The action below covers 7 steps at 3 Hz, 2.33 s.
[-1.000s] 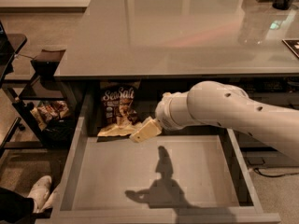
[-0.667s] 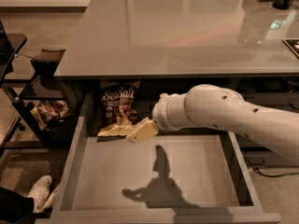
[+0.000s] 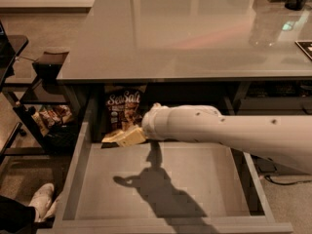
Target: Pick brown chip bag from top drawer and place on counter
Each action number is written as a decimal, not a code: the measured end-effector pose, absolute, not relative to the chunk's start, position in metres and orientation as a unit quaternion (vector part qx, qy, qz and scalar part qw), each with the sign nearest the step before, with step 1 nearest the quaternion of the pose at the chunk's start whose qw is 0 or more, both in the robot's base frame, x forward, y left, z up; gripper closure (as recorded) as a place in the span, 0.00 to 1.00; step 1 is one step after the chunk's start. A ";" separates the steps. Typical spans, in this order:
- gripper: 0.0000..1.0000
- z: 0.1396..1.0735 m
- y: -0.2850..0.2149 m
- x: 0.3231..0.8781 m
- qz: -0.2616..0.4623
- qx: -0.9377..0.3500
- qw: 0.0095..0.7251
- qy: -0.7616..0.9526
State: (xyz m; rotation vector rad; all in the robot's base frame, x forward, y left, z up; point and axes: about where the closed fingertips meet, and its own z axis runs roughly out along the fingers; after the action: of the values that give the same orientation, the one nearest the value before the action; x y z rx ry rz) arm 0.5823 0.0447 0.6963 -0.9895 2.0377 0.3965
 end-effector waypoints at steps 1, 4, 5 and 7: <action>0.00 0.659 0.092 0.623 0.158 -0.370 0.423 0.812; 0.00 0.639 0.124 0.646 0.160 -0.368 0.433 0.807; 0.00 0.609 0.140 0.673 0.147 -0.355 0.422 0.821; 0.19 0.609 0.140 0.673 0.146 -0.355 0.422 0.821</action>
Offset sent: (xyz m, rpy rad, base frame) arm 0.0592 0.0750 -0.0637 0.0456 -0.0019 -0.0751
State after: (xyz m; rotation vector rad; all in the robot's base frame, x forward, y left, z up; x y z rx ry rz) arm 0.6730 0.1400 0.6087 -0.8896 2.0563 0.3668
